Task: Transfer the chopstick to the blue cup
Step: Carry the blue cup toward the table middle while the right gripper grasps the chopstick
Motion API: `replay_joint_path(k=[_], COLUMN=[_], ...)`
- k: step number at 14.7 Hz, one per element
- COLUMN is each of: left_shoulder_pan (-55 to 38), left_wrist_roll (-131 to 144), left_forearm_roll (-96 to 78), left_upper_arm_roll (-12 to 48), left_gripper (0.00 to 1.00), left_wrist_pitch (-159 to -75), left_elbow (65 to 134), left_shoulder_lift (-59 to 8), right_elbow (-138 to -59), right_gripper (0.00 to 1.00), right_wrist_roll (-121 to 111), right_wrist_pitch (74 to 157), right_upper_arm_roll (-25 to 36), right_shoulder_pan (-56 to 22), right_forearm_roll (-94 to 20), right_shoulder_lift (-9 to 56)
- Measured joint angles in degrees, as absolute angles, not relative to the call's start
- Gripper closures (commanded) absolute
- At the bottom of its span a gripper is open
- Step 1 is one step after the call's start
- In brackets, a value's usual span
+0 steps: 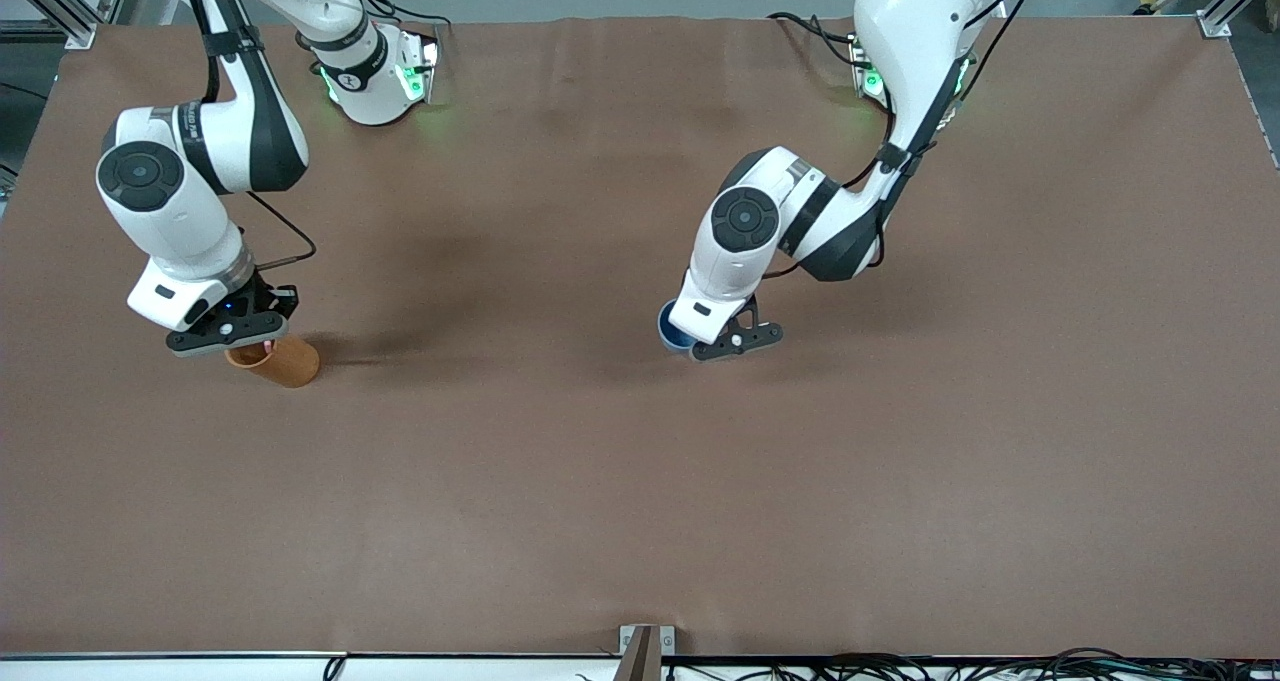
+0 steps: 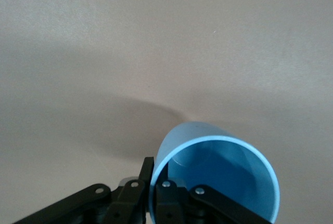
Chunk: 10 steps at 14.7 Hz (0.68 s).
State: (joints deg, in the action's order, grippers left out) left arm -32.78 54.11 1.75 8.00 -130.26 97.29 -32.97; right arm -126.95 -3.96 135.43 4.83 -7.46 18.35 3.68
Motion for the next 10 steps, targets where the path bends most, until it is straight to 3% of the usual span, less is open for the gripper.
replay_joint_path(k=[8, 9, 10], left_shoulder_pan=[-32.75, -32.77, -32.78], left_wrist_roll=[54.18, 54.19, 54.19], left_forearm_roll=[3.11, 3.11, 3.11], left_upper_arm_roll=[7.81, 7.82, 7.82], left_gripper=[0.94, 0.86, 0.60], left_wrist_pitch=[-130.59, -130.61, -130.61], left_elbow=[97.37, 97.37, 97.40], left_shoulder_lift=[-34.75, -34.75, -34.77], right_elbow=[-126.48, -126.45, -126.38], right_gripper=[0.76, 0.76, 0.76], right_wrist_roll=[-2.91, -2.91, -2.91], right_wrist_pitch=[134.95, 134.95, 134.95], right_upper_arm_roll=[4.55, 4.54, 4.52], right_shoulder_pan=[-7.53, -7.53, -7.53], right_forearm_roll=[18.35, 18.35, 18.35], right_shoulder_lift=[3.77, 3.85, 3.95])
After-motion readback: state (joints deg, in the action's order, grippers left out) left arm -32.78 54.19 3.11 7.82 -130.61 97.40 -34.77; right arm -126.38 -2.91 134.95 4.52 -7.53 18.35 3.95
